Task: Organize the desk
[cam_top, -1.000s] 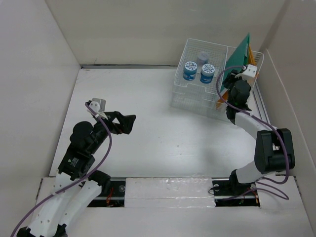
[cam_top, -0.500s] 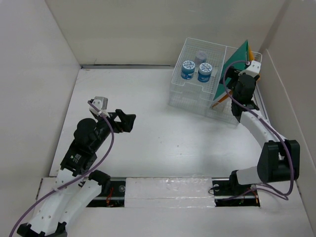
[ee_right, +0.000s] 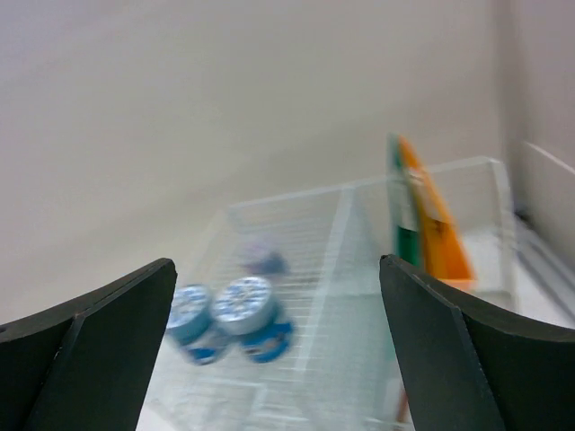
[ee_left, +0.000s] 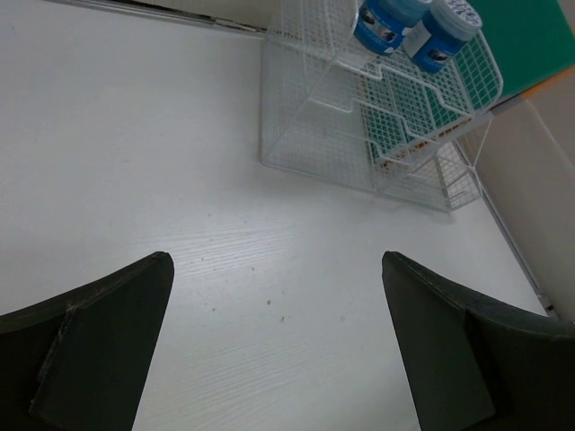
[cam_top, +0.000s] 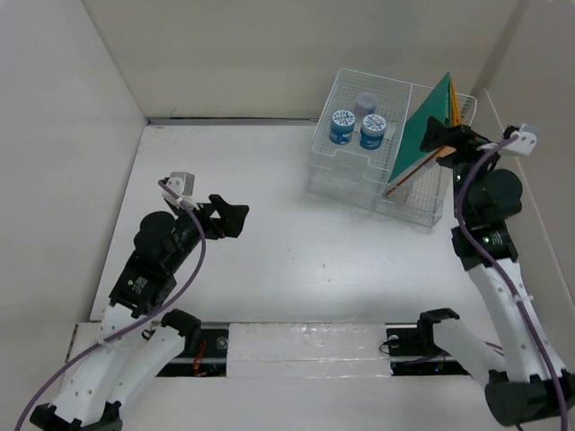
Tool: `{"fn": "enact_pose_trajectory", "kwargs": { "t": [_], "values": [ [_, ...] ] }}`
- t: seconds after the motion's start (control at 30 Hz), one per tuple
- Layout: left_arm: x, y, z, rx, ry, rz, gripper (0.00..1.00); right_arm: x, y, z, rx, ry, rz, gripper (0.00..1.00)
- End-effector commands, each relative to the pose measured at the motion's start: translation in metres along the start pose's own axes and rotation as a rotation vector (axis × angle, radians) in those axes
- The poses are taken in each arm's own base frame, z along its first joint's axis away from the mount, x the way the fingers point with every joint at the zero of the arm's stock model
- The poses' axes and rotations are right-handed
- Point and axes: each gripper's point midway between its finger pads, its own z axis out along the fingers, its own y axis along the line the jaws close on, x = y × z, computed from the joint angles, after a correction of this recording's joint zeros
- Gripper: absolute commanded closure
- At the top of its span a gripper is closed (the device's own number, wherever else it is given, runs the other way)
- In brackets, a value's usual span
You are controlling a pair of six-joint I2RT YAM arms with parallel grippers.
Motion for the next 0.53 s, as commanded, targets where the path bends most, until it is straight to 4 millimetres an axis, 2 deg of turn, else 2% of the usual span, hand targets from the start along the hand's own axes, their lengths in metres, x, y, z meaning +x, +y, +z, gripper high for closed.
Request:
{"fn": "enact_pose_trajectory", "kwargs": {
  "t": [0.0, 0.03, 0.1, 0.13, 0.17, 0.2, 0.27, 0.3, 0.37, 0.43, 0.5],
  "values": [
    [-0.039, -0.030, -0.010, 0.104, -0.099, -0.030, 0.01, 0.000, 0.052, -0.037, -0.251, 0.053, 0.060, 0.00],
    [-0.045, -0.034, -0.013, 0.120, -0.113, -0.036, 0.01, 0.014, 0.078, -0.055, -0.417, 0.114, 0.069, 0.00],
    [-0.050, -0.041, -0.017, 0.152, -0.127, -0.044, 0.01, 0.018, 0.117, -0.090, -0.645, 0.159, 0.125, 0.00],
    [-0.053, -0.044, -0.019, 0.163, -0.137, -0.052, 0.01, 0.032, 0.138, -0.116, -0.818, 0.209, 0.142, 0.00],
    [-0.055, -0.046, -0.022, 0.176, -0.147, -0.054, 0.01, 0.037, 0.151, -0.134, -0.916, 0.234, 0.155, 0.00],
    [-0.055, -0.047, -0.025, 0.183, -0.157, -0.065, 0.01, 0.049, 0.169, -0.164, -1.062, 0.300, 0.176, 0.00],
    [-0.053, -0.046, -0.026, 0.186, -0.160, -0.074, 0.01, 0.065, 0.182, -0.191, -1.165, 0.372, 0.178, 0.00],
    [-0.054, -0.046, -0.029, 0.191, -0.175, -0.078, 0.01, 0.072, 0.192, -0.212, -1.239, 0.403, 0.162, 0.00],
    [-0.050, -0.047, -0.032, 0.207, -0.177, -0.087, 0.01, 0.094, 0.191, -0.227, -1.229, 0.491, 0.130, 0.00],
    [-0.043, -0.046, -0.030, 0.211, -0.166, -0.098, 0.01, 0.104, 0.190, -0.241, -1.213, 0.512, 0.092, 0.00],
    [-0.041, -0.043, -0.027, 0.195, -0.157, -0.107, 0.01, 0.106, 0.187, -0.245, -1.187, 0.510, 0.078, 0.00]
  ]
}}
